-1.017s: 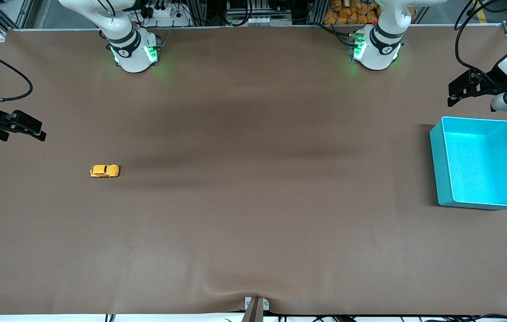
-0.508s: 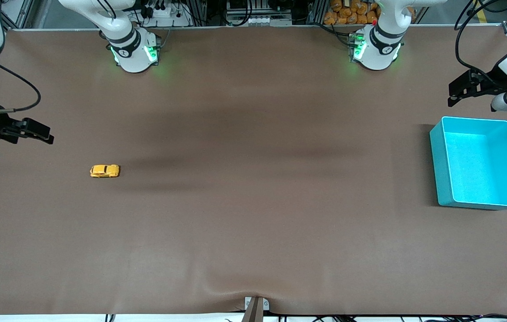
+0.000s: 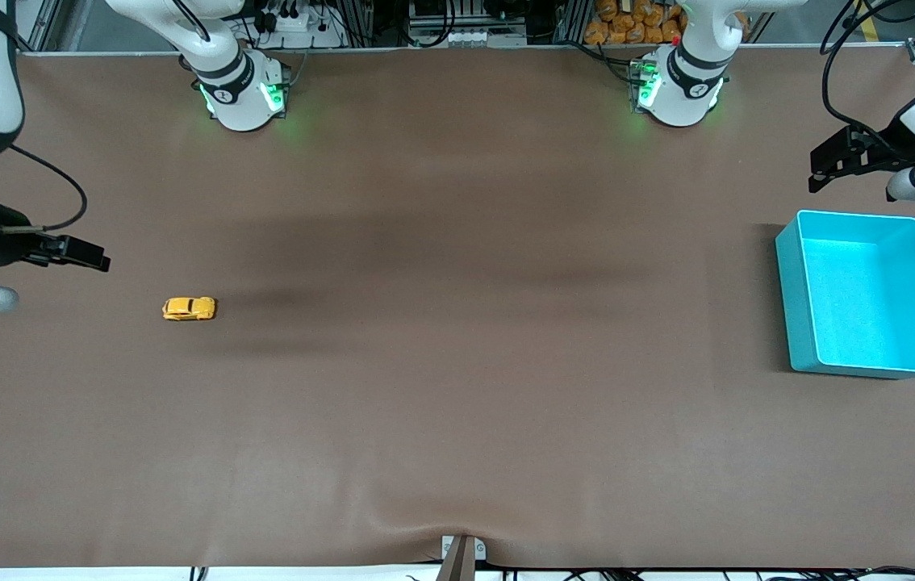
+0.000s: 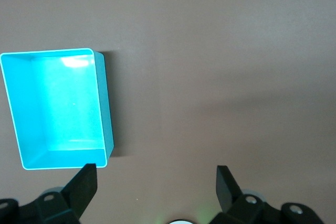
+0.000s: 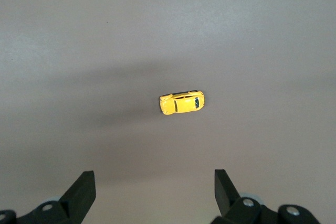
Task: Wind and store yellow beetle car
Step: 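Reach the right gripper toward the yellow beetle car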
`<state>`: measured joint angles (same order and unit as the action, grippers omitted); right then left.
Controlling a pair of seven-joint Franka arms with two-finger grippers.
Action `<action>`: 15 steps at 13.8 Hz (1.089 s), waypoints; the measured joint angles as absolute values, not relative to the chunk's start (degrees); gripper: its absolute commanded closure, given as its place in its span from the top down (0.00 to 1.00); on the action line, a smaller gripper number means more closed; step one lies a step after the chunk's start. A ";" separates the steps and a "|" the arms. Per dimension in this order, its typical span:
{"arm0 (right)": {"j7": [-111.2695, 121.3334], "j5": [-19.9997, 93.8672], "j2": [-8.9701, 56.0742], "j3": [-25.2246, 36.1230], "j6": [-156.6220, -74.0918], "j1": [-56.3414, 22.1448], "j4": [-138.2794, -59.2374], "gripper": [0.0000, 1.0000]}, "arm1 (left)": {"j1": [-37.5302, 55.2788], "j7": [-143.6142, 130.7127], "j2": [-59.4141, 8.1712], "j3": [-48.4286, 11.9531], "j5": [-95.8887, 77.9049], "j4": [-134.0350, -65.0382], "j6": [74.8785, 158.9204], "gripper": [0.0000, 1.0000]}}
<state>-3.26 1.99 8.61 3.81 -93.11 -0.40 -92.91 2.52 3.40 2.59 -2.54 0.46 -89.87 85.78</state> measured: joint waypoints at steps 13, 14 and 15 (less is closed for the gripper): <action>-20.61 2.01 18.02 4.02 -98.05 1.76 -93.03 1.00 | 2.47 3.40 2.59 -2.46 0.46 -89.89 85.78 1.00; -25.59 2.49 18.54 3.87 -99.49 1.65 -93.50 1.00 | 2.47 3.40 2.59 -2.45 0.46 -89.89 85.78 1.00; -29.68 3.42 19.03 3.74 -101.58 1.59 -94.46 1.00 | 2.46 3.40 2.59 -2.45 0.46 -89.89 85.78 1.00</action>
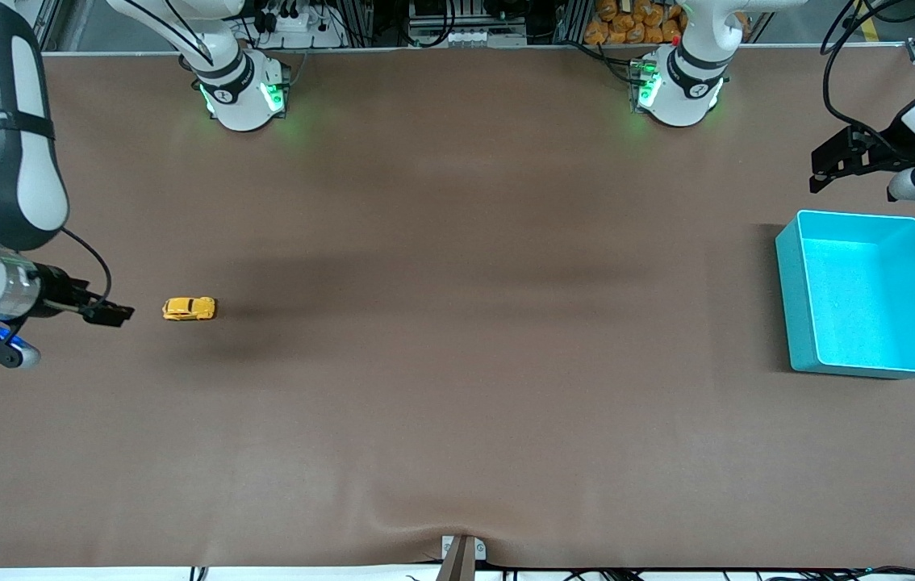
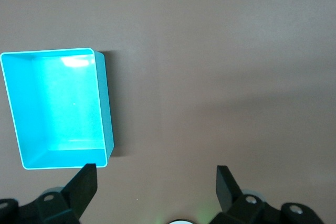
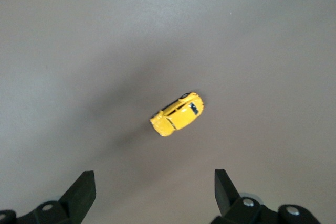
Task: Wind and store yellow beetle car
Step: 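Reach the right gripper toward the yellow beetle car, then lower the right gripper over the car and close on it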
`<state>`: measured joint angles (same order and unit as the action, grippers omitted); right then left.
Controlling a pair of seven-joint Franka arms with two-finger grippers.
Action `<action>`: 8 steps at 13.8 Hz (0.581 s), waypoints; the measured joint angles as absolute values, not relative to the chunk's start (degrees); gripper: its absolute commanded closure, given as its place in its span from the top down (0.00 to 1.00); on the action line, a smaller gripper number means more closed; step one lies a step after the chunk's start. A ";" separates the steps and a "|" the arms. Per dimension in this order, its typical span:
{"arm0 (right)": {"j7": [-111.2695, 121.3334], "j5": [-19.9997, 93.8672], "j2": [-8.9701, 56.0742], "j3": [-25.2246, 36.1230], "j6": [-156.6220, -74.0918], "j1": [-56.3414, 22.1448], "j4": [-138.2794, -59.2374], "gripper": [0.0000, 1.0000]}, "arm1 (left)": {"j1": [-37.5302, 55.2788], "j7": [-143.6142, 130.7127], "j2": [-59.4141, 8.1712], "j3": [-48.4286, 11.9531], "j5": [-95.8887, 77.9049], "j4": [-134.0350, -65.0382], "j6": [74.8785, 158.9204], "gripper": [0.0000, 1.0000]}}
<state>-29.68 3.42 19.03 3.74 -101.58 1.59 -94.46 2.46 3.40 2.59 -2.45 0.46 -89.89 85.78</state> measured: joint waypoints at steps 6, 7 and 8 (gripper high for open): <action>-49.78 4.86 20.23 3.51 -105.80 1.44 -97.49 1.00 | 2.46 3.40 2.59 -2.45 0.46 -89.89 85.78 1.00; -52.44 4.95 20.39 3.47 -106.52 1.38 -97.74 1.00 | 2.46 3.40 2.59 -2.45 0.46 -89.89 85.78 1.00; -53.98 5.05 20.56 3.45 -107.27 1.33 -98.27 1.00 | 2.46 3.40 2.59 -2.45 0.46 -89.89 85.78 1.00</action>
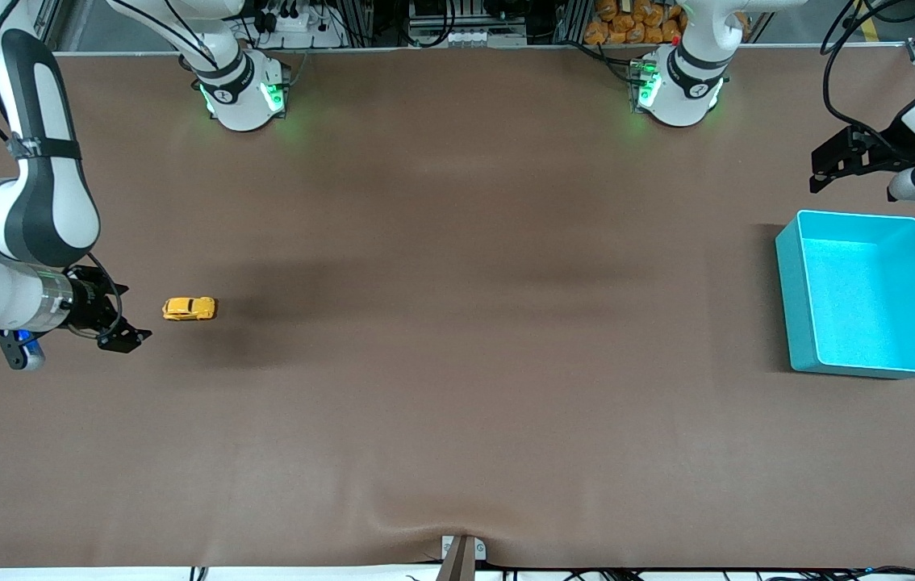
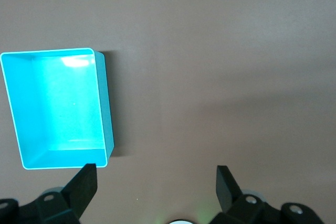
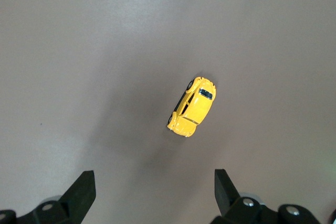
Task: Wind and store yellow beetle car
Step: 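Lower the right gripper over the car and close on it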
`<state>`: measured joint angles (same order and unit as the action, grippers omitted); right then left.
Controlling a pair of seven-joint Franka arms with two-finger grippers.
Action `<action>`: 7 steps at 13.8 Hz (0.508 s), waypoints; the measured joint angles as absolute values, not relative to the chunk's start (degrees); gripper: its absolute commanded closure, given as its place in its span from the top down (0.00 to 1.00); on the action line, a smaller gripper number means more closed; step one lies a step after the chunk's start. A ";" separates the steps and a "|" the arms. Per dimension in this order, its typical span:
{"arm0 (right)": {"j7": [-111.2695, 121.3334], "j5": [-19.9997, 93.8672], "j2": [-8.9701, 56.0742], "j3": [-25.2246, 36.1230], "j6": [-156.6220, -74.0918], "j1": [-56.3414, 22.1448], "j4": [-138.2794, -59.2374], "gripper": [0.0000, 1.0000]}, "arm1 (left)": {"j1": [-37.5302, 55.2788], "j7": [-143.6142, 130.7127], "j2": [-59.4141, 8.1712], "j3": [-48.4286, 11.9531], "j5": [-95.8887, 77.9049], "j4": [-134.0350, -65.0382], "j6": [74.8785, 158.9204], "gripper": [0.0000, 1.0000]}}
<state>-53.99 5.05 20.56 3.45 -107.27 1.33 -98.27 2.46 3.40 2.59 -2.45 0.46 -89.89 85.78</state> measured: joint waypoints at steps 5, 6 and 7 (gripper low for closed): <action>-69.50 6.82 21.47 3.45 -116.88 1.25 -103.79 1.00 | 2.46 3.40 2.58 -2.45 0.46 -89.89 85.78 1.00; -72.34 6.82 21.53 3.44 -118.19 1.18 -105.17 1.00 | 2.46 3.40 2.58 -2.45 0.46 -89.89 85.78 1.00; -74.41 6.82 21.55 3.45 -119.54 1.18 -106.68 1.00 | 2.46 3.40 2.58 -2.45 0.46 -89.89 85.78 1.00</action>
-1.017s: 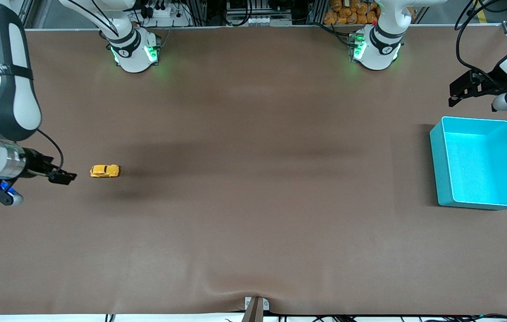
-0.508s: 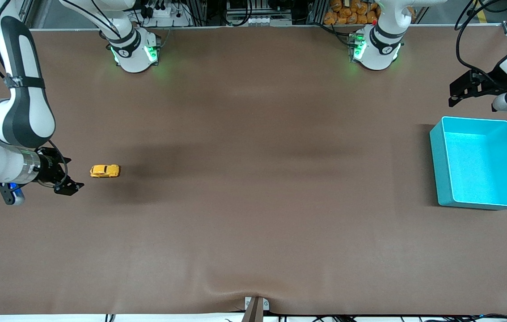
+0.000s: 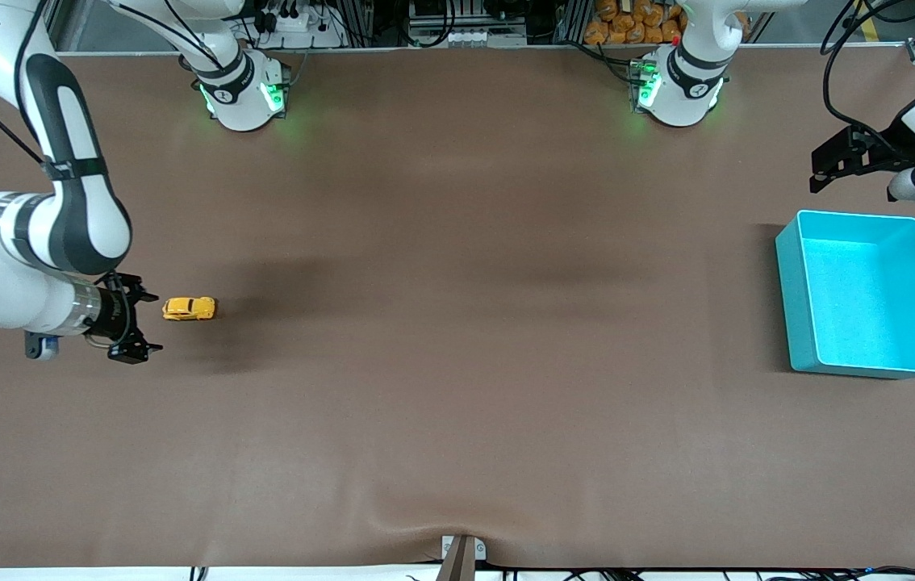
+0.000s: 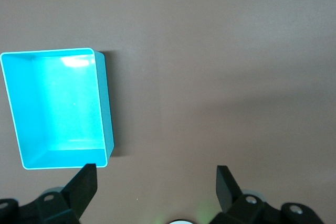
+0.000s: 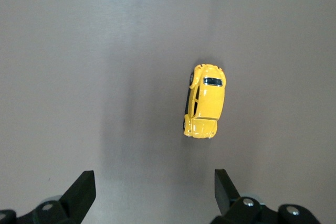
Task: Wind and store yellow beetle car
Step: 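Lower the right gripper over the car and close on it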
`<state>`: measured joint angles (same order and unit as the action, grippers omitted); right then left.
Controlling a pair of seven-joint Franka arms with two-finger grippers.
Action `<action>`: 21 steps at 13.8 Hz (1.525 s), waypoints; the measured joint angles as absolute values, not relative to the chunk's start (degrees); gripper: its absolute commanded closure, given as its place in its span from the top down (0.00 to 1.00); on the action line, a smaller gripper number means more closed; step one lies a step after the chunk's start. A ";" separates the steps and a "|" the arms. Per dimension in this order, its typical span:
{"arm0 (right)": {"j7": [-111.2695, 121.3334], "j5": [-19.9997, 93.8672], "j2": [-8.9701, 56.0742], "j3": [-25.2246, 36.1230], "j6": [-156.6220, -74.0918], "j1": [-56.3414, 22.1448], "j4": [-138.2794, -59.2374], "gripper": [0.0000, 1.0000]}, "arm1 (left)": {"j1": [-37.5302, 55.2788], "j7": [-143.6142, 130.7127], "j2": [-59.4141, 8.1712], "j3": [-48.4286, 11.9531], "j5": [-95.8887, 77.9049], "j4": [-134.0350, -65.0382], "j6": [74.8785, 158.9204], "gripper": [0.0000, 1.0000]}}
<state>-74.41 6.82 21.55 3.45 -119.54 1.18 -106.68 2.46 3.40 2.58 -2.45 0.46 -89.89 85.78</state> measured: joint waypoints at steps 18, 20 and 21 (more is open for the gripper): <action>-81.54 6.83 21.19 4.72 -142.23 1.17 -125.58 0.80 | 2.49 3.40 2.58 -2.86 0.46 -89.89 85.79 1.00; -81.60 6.83 21.19 4.84 -143.39 1.31 -126.62 0.79 | 2.48 3.40 2.58 -2.85 0.46 -89.88 85.83 1.00; -81.60 6.83 21.18 4.86 -143.51 1.38 -126.98 0.76 | 2.46 3.40 2.58 -2.77 0.46 -89.88 85.98 1.00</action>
<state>-81.60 6.83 21.18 4.86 -143.51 1.38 -126.98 2.46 3.40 2.58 -2.77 0.46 -89.88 85.98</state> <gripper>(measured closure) 0.198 0.000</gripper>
